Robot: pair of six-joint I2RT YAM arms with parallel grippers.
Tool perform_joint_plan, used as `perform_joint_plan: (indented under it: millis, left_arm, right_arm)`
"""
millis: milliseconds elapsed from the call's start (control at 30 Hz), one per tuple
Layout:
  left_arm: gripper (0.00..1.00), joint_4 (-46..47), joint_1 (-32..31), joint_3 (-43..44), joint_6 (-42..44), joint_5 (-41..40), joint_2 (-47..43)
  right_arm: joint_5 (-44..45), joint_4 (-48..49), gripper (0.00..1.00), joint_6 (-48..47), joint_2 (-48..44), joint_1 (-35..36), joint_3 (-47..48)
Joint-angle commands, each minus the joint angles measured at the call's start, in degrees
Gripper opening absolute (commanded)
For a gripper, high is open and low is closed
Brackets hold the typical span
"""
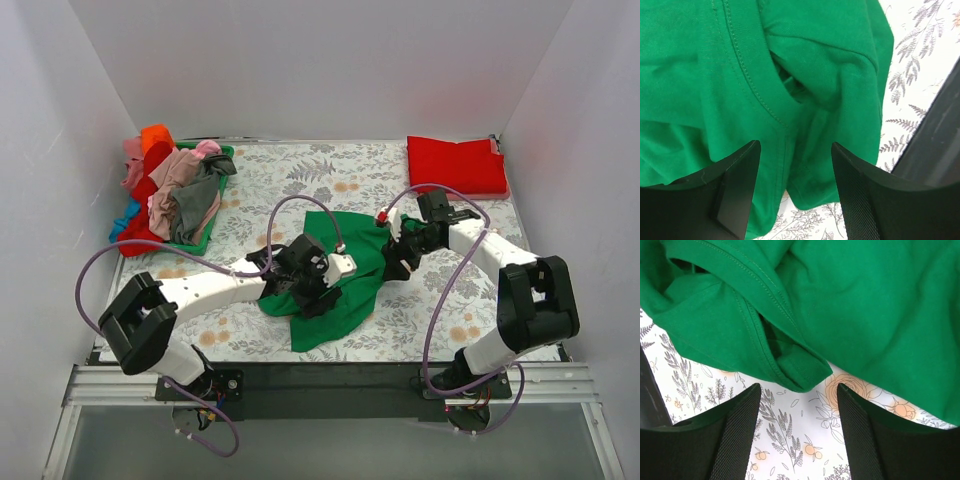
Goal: Fold and stack the t-shirts
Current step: Flatten the tshirt out
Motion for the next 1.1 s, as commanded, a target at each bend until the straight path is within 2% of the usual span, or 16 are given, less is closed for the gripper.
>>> perform_joint_plan:
  millis: [0,100,133,233,267,300,333,367,467,633,733,867,900,933,1000,1067]
  left_arm:
    - [0.57,2.3,-1.2,-0.7,1.6,-3.6,0.7]
    - [0.54,3.3,-1.8,-0.9,1.0,-7.3,1.9]
    - [0.51,3.6,-1.8,-0.9,0.9,-8.0,2.1]
    - [0.33,4.7,-1.8,-0.9,0.0,-10.1,2.1]
    - [0.27,5.1,-1.8,-1.0,-0.3,-10.5,1.9]
    - [0.15,5.4,-1.8,-1.4,-0.4,-11.5,1.7]
    - [0.08,5.7,-1.8,-1.6,-0.6,-11.9,1.5]
    - [0.02,6.2,-1.8,-1.8,-0.8,-12.3,1.0]
    - [0.0,7.3,-1.8,-2.7,-1.0,-14.2,-1.4]
    - [0.0,8.8,-1.8,-2.4,-2.5,-15.4,-9.4]
    - [0.0,9.8,-1.8,0.2,-2.6,-16.5,-16.4]
    - [0.0,10.9,-1.8,8.7,-1.1,-18.3,-22.8]
    - [0.0,11.3,-1.7,10.6,-1.0,-17.7,-23.4]
    - [0.0,11.5,-1.8,12.5,-0.8,-17.0,-24.4]
    - [0.0,13.0,-1.8,18.4,-1.0,-13.4,-24.7]
    - [0.0,13.7,-1.8,23.3,-2.6,-8.4,-23.3]
  right_arm:
    - [-0.7,2.0,0.67,2.7,1.7,1.1,0.9]
    - [-0.3,2.6,0.65,3.1,3.1,2.7,1.2]
    - [-0.1,2.7,0.61,3.4,3.8,3.7,1.3]
    - [0.7,2.7,0.51,4.1,4.8,4.7,2.4]
    - [0.8,2.6,0.41,4.4,5.2,5.1,2.6]
    - [0.8,2.3,0.35,4.4,5.2,5.2,3.0]
    - [0.7,1.7,0.29,4.1,4.8,5.3,3.4]
    - [0.9,0.6,0.18,3.4,4.3,5.3,3.9]
    - [1.7,-1.9,0.02,1.5,1.4,5.3,6.5]
    - [2.8,-10.2,0.01,-6.1,-4.0,5.2,13.7]
    - [3.3,-14.0,0.01,-10.2,-6.7,5.3,22.4]
    - [5.8,-21.6,0.01,-16.2,-4.2,5.5,39.9]
    - [7.5,-23.0,0.01,-17.1,-3.2,5.5,48.3]
    - [8.3,-24.6,0.01,-18.0,-1.8,5.5,52.0]
    - [11.2,-26.0,0.01,-19.9,-1.3,5.9,61.0]
    - [13.1,-24.9,0.01,-21.5,-2.2,6.4,65.8]
